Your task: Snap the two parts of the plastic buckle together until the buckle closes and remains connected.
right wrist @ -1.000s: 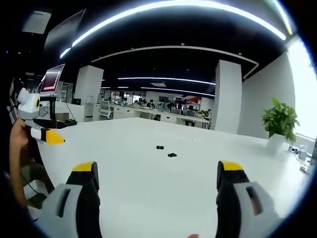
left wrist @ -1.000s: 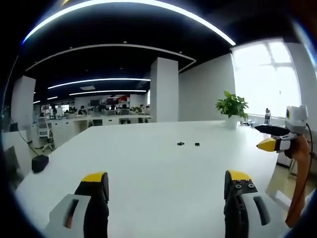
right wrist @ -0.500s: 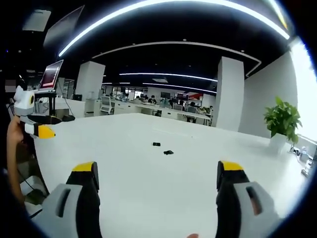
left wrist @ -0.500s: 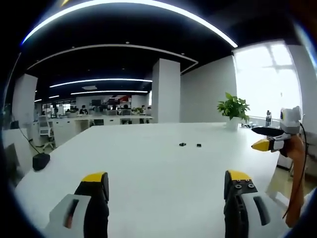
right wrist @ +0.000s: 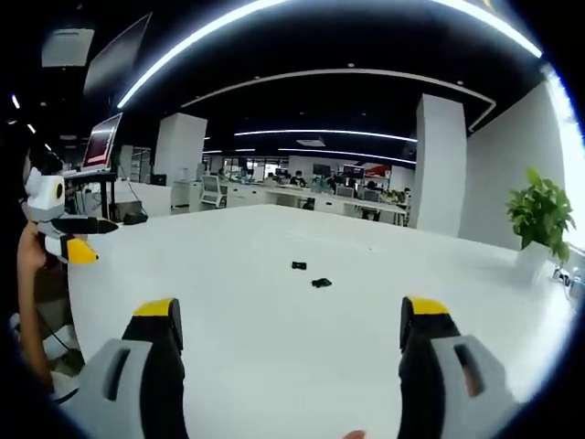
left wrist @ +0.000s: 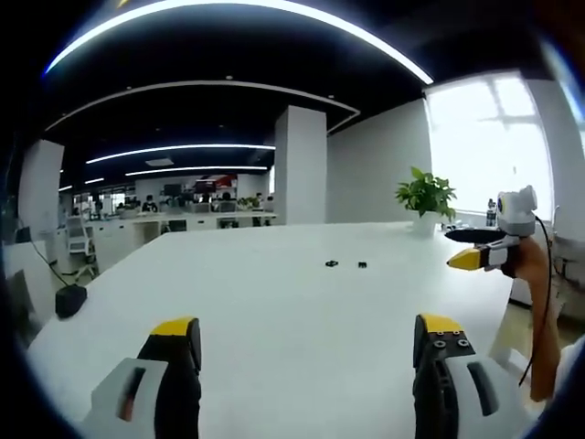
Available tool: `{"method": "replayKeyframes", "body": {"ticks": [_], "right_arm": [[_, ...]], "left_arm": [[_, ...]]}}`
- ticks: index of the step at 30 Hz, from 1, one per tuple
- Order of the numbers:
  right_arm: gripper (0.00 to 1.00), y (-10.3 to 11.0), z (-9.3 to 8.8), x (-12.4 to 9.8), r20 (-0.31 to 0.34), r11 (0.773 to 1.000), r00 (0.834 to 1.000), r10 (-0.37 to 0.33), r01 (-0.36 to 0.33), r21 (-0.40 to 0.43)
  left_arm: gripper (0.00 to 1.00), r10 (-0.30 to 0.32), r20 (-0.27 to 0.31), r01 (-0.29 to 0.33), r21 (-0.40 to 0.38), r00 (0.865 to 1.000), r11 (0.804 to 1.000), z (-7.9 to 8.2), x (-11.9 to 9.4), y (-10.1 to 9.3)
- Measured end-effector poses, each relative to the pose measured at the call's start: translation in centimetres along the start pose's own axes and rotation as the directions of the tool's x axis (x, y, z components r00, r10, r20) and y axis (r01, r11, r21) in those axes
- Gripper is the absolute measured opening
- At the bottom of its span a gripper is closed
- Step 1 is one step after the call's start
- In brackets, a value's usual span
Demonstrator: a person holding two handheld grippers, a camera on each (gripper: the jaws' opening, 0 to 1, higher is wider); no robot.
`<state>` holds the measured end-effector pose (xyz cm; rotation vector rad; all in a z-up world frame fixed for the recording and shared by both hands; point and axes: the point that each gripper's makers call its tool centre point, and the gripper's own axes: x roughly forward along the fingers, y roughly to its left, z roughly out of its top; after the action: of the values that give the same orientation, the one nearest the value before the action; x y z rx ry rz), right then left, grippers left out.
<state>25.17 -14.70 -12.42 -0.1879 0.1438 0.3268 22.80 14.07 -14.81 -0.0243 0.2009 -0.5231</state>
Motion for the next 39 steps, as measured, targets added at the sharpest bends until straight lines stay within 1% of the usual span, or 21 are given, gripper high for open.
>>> {"method": "replayKeyframes", "body": {"ticks": [3, 12, 15, 18, 20, 26, 29, 32, 39], "right_arm": [[1.0, -0.1, 0.0, 0.5, -0.007, 1.0, 1.0, 0.01, -0.01, 0.001], [1.0, 0.0, 0.6, 1.6, 0.004, 0.999, 0.999, 0.042, -0.042, 0.006], [1.0, 0.3, 0.6, 2.1, 0.002, 0.998, 0.998, 0.068, -0.068, -0.006], [1.0, 0.5, 0.8, 2.6, 0.014, 0.995, 0.995, 0.102, -0.102, -0.002], [1.0, 0.6, 0.8, 2.9, 0.01, 0.993, 0.993, 0.116, -0.116, 0.0], [1.0, 0.0, 0.8, 3.6, 0.001, 0.994, 0.994, 0.11, -0.11, -0.007], [1.0, -0.3, 1.0, 4.0, 0.015, 0.992, 0.992, 0.122, -0.122, 0.013], [1.0, -0.6, 1.0, 4.5, 0.013, 0.992, 0.992, 0.129, -0.129, 0.017], [1.0, -0.9, 1.1, 5.6, 0.006, 0.989, 0.989, 0.145, -0.145, -0.005]], "left_arm": [[0.99, 0.005, -0.005, -0.005, 0.007, 1.0, 1.0, 0.0, -0.1, 0.2], [0.98, 0.014, -0.002, -0.014, 0.004, 1.0, 1.0, 0.1, -0.2, 0.7], [0.98, 0.015, -0.002, -0.015, 0.004, 1.0, 1.0, 0.1, -0.2, 0.7], [0.98, 0.014, 0.0, -0.014, 0.002, 1.0, 1.0, 0.1, -0.3, 0.8], [0.98, 0.014, -0.001, -0.014, 0.003, 1.0, 1.0, 0.1, -0.3, 0.8], [0.98, 0.013, -0.003, -0.013, 0.006, 1.0, 1.0, 0.2, -0.4, 0.7], [0.98, 0.014, 0.0, -0.014, 0.011, 1.0, 1.0, 0.3, -0.5, 0.6], [0.98, 0.015, 0.002, -0.015, 0.01, 1.0, 1.0, 0.3, -0.5, 0.7], [0.98, 0.017, -0.007, -0.017, 0.01, 1.0, 1.0, 0.1, -0.4, 0.8]]}}
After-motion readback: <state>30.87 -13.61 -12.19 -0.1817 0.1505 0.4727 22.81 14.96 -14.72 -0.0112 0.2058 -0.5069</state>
